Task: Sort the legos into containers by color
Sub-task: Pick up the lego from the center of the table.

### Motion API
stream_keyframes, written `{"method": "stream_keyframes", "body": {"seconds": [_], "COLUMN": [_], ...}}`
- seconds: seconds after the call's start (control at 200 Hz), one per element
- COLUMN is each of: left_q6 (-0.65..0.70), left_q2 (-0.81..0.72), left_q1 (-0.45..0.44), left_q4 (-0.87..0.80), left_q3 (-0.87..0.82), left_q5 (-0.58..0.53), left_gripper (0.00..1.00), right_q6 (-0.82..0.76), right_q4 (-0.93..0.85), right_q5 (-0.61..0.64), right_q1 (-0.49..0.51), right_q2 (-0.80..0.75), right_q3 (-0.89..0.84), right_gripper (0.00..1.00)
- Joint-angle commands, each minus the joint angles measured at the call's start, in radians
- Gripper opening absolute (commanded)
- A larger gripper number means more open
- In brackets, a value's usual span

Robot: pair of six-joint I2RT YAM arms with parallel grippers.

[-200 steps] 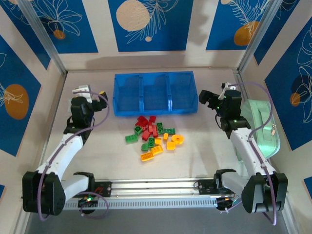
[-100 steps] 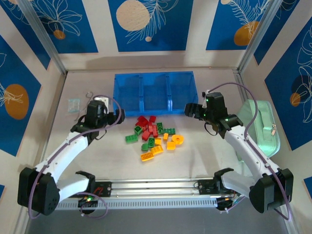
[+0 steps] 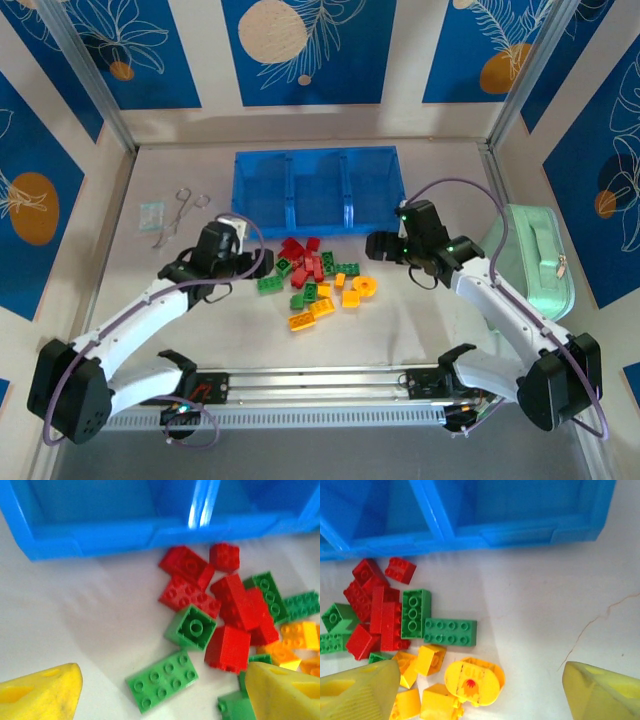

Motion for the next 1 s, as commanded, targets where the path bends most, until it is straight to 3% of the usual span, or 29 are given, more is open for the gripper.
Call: {"method": "stream_keyframes", "body": {"seconds": [0.0,0.425,0.67,0.996], "left_q6": [-0.044,-0.102,-0.237,-0.29], "left_q2": [0.02,0.214,0.3,0.382], "left_q1": [-0.034,-0.123,-0.165,-0.19], "left_q4": [-0.021,-0.033,-0.029,-0.034], "left_q3": [-0.036,-0.002,0.028,0.084], "left_q5": [-0.005,-0.04,-0.138,-0.17], "left_gripper": [0.84,0.85,0.85,0.83], "right_q6": [0.034,0.078,0.089,0.103], "right_q4": [-0.028,-0.036,-0.031,-0.018], "right_q5": [0.011,0.044,0.053,0.07], "right_q1": [0.03,0.104,0.122,0.126], "right_q2": [0.015,0.053,0.048,0.013], "right_q3": [-0.027,-0.037,-0.042,-0.07], "right_gripper": [0.83,0.83,0.83,0.83]}}
